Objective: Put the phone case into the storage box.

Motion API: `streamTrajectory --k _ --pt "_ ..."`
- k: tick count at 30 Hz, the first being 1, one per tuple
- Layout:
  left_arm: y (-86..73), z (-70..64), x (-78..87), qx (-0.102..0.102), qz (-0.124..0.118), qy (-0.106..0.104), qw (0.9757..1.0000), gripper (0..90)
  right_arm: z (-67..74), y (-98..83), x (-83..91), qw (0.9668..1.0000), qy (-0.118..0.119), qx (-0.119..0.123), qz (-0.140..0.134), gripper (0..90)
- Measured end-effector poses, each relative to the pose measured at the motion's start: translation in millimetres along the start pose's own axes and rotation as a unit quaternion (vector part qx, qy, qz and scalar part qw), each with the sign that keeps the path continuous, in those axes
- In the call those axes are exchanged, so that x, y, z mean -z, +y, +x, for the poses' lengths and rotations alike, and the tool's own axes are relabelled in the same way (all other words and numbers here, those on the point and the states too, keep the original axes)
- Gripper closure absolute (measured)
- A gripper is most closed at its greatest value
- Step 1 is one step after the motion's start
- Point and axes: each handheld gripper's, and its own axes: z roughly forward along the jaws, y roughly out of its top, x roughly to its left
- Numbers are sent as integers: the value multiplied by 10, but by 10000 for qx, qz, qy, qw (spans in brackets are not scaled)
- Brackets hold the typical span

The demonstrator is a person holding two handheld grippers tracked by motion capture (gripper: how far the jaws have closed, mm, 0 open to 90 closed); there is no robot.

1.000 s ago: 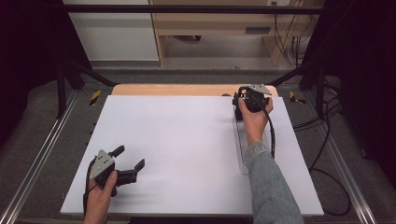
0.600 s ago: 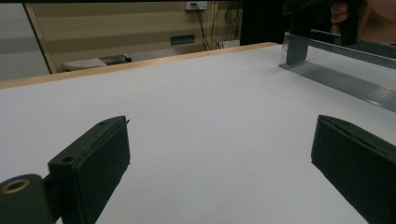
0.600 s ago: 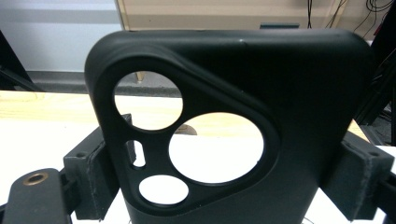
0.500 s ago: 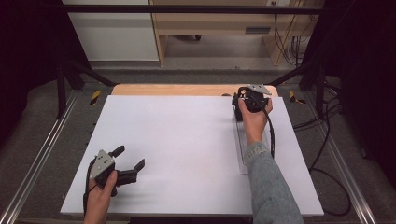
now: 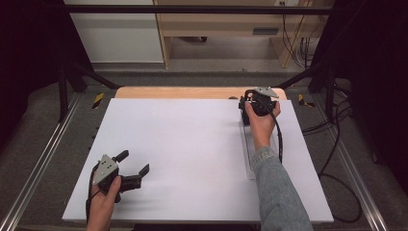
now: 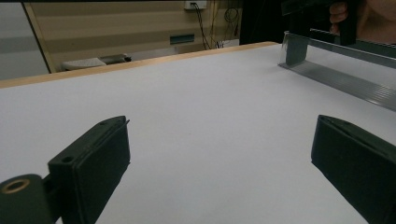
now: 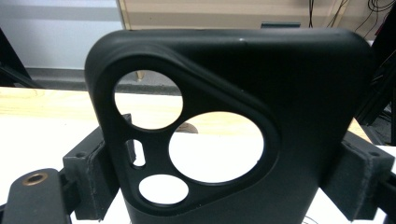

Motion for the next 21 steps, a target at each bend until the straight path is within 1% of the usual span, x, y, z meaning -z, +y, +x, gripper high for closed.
streamTrajectory --k 7,12,21 --pt "0 -2 0 -3 4 -6 10000 47 1 -3 -6 10000 8 -6 -42 129" --pt "0 -4 -1 -14 8 -8 10000 47 8 13 -7 9999 -44 -10 -116 129" --pt "1 -10 -2 -21 12 -15 10000 47 23 7 -14 9998 -119 88 -99 129"
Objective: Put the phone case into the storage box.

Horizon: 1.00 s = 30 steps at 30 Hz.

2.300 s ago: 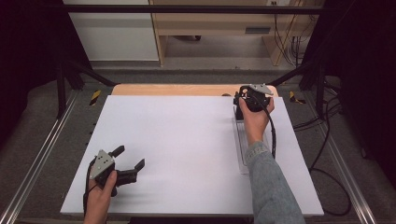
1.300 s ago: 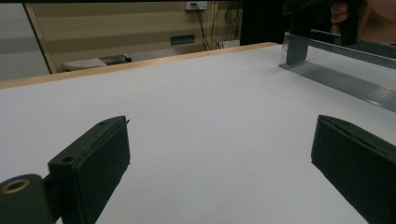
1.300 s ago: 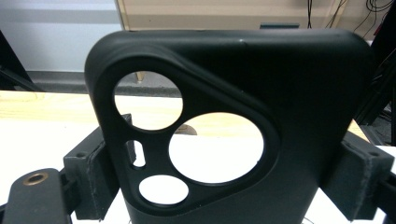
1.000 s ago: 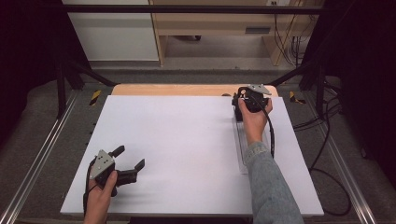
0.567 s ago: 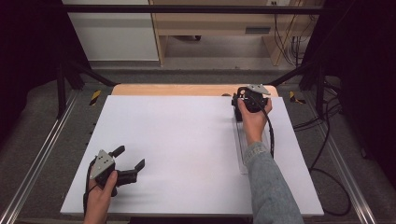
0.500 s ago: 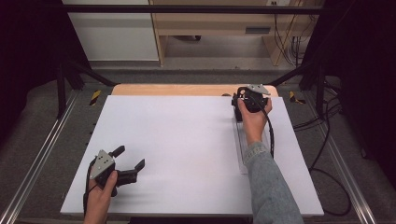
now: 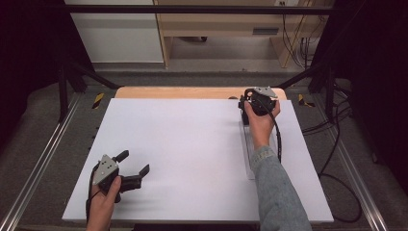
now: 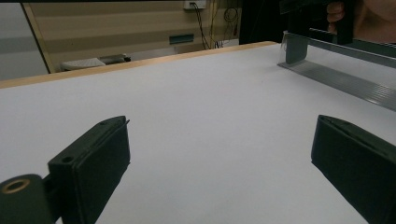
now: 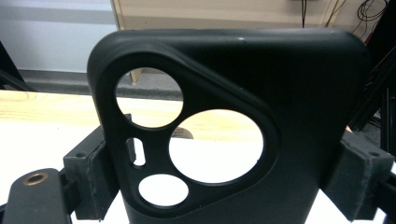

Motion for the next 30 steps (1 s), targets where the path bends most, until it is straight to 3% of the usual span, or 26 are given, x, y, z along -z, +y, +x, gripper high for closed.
streamTrajectory --k 18,30 --pt "-1 -11 -7 -20 23 -28 10000 46 0 -12 -8 10000 -25 19 70 124" --pt "-3 -13 -10 -21 33 -41 10000 46 -22 -2 13 9999 93 -54 129 47"
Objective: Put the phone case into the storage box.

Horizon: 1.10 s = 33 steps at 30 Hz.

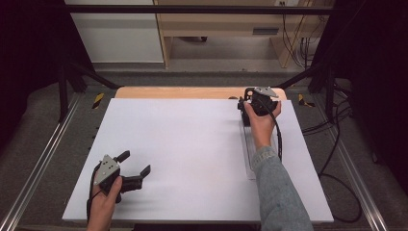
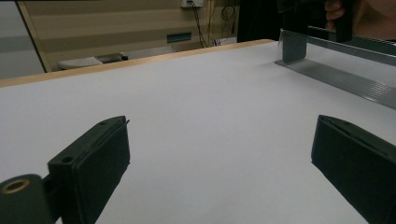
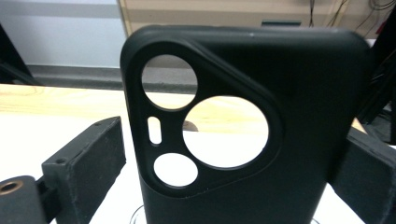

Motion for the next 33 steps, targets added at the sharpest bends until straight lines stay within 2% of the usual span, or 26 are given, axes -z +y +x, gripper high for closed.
streamTrajectory --k 11,18,22,27,33 --pt "1 -4 -1 -17 3 -6 10000 46 -54 35 69 10000 -78 19 -44 46" --pt "5 -10 -1 -41 6 -20 10000 46 -67 21 150 10000 -13 40 -46 50" --pt "7 -11 0 -58 4 -12 10000 45 -88 13 196 10000 40 -33 -16 53" --pt "10 -14 3 -83 2 13 10000 45 -93 21 265 9999 131 54 28 53" --pt "11 -20 3 -131 16 20 9999 44 -109 60 331 9997 221 48 40 68"
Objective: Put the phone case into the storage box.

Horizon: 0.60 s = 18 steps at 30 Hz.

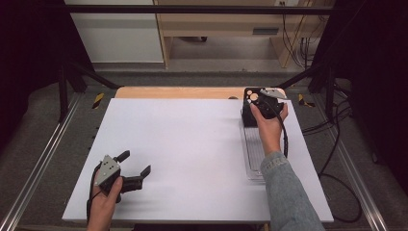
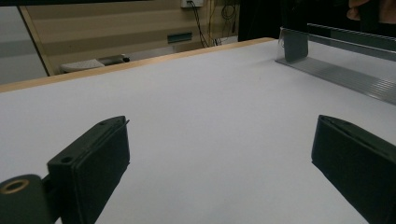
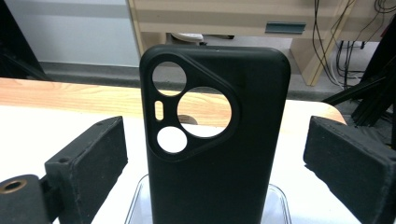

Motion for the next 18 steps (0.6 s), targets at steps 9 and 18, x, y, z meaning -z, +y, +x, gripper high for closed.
streamTrajectory --k 9,18 --pt "1 -2 -2 -22 7 0 10000 44 11 16 52 9998 194 -32 -16 80" --pt "1 -8 -4 -34 11 0 10000 44 44 -16 118 9993 368 -22 -39 80"
